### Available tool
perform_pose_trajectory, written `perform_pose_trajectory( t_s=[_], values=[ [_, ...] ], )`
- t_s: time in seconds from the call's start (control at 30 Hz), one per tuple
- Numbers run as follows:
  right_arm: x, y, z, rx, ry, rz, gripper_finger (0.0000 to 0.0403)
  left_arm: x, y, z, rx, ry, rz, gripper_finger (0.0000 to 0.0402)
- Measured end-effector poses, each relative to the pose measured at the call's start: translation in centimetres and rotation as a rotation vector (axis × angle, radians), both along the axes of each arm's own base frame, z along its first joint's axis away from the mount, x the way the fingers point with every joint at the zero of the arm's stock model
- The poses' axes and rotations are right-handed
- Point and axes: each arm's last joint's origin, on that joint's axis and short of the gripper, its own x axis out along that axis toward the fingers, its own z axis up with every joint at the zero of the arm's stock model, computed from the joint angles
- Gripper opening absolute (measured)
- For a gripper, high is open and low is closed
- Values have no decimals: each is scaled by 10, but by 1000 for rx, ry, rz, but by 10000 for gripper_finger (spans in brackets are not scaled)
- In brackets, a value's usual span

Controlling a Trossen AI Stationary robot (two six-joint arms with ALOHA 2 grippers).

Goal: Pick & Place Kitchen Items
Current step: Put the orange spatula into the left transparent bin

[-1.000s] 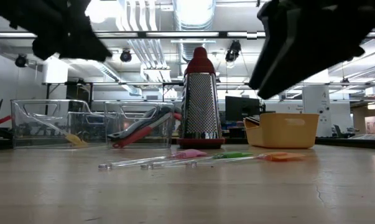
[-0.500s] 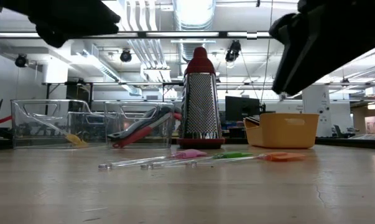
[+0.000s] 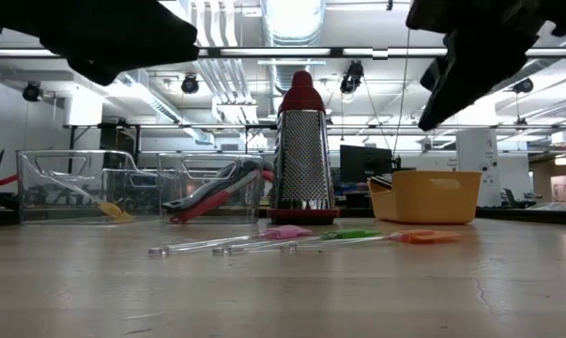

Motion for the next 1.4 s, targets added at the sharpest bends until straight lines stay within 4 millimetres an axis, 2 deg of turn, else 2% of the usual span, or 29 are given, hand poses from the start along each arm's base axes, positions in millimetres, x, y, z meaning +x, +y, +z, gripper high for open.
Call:
perform_pose_trajectory(
  t_s=[0.1,0.2,0.3,0.43,0.67,0.97,1.2,1.4],
  values=[
    [-4,-4,-3,17,-16,-20,51,1,-1,-3,-29,6,-27,161],
    [-6,-5,-11,-38,12,47,50,1,-2,-2,-36,6,-44,161],
    [-2,-6,-17,-50,32,60,58,0,-2,-2,-24,10,-53,161],
    [4,-8,-30,-70,91,95,89,0,-1,-2,-22,12,-55,161],
    [16,-10,-56,-76,203,132,164,0,-2,-3,-25,16,-67,161],
    [26,-6,-67,-118,217,188,236,0,-3,-5,-33,35,-124,161],
    [29,-8,-79,-132,251,192,271,0,-3,-5,-32,36,-124,161],
    [33,-15,-86,-119,273,173,274,0,-3,-5,-32,36,-124,161]
  ],
)
